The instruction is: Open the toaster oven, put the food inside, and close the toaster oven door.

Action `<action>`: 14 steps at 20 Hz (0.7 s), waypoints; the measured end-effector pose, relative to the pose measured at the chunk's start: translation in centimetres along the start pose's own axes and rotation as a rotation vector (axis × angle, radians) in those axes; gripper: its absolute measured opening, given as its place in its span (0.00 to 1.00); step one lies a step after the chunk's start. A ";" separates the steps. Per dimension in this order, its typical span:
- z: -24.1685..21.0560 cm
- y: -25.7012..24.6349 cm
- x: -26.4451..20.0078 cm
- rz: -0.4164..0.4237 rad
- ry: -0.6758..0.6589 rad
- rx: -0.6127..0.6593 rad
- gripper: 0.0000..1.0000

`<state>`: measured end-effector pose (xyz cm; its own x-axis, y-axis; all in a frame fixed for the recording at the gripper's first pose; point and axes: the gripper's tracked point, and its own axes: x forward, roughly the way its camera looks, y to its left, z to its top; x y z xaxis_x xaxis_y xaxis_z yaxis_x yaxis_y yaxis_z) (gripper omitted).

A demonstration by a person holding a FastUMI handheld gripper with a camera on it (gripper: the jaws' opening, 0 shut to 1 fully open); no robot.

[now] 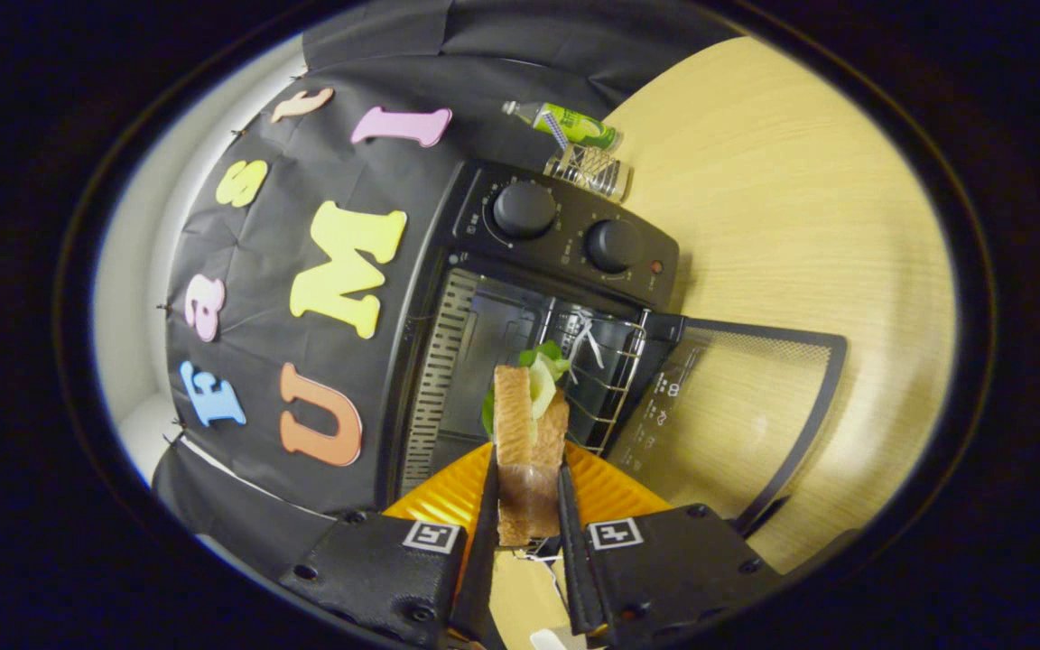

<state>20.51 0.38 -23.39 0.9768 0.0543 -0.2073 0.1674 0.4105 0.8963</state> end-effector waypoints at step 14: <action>0.0 1.5 7.9 -0.036 0.047 -0.309 0.44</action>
<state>28.51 1.44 -23.65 0.9626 0.0736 -0.2608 0.1462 0.6694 0.7284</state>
